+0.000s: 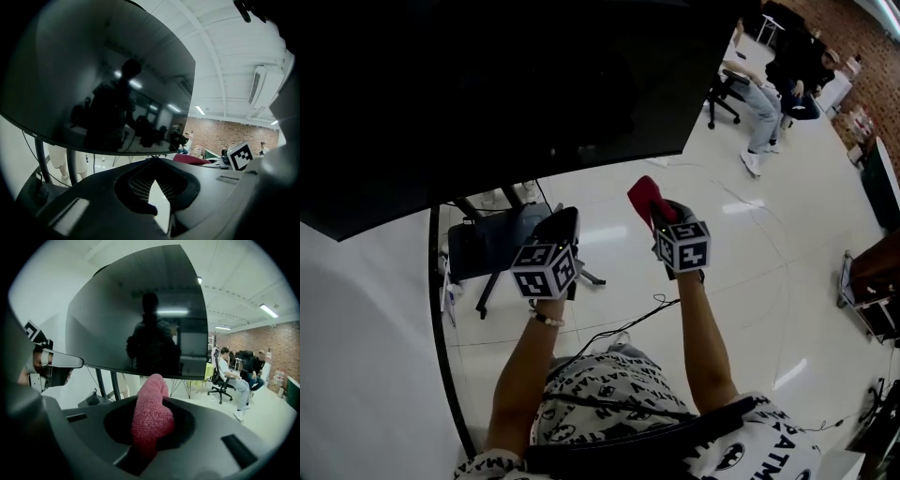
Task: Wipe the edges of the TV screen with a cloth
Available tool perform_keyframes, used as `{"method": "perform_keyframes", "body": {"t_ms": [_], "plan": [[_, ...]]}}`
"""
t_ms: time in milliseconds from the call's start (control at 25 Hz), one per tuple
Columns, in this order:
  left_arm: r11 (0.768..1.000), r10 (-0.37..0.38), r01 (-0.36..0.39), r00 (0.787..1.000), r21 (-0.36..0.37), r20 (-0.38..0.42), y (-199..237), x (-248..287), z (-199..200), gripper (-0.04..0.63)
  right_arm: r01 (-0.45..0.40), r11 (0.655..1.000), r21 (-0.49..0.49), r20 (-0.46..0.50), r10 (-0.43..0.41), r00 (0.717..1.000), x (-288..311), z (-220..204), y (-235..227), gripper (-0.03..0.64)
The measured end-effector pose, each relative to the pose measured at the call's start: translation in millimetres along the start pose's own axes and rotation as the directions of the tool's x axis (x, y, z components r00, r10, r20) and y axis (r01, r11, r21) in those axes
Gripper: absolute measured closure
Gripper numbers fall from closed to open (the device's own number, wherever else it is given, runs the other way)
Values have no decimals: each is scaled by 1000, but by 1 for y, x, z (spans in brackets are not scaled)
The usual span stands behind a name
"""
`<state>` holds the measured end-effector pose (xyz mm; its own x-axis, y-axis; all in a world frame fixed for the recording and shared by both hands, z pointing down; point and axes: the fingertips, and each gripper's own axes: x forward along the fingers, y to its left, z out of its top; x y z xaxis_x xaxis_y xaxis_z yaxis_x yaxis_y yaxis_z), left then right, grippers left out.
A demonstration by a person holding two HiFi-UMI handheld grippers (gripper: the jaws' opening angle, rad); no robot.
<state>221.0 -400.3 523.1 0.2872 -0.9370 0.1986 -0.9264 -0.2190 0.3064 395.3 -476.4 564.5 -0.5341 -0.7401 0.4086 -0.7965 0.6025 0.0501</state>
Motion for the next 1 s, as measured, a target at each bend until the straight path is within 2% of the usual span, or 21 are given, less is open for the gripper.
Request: {"method": "perform_keyframes", "body": {"t_ms": [200, 360, 1000], "plan": [[1000, -7, 7, 1000, -6, -13, 11, -22, -4, 592, -18, 999, 42, 31, 16, 999, -23, 9, 49, 557], [1000, -18, 18, 1000, -17, -11, 23, -33, -4, 592, -13, 997, 72, 19, 12, 1000, -23, 3, 76, 557], [994, -106, 105, 994, -24, -17, 7, -31, 3, 592, 43, 994, 100, 3, -44, 999, -37, 4, 75, 557]]}}
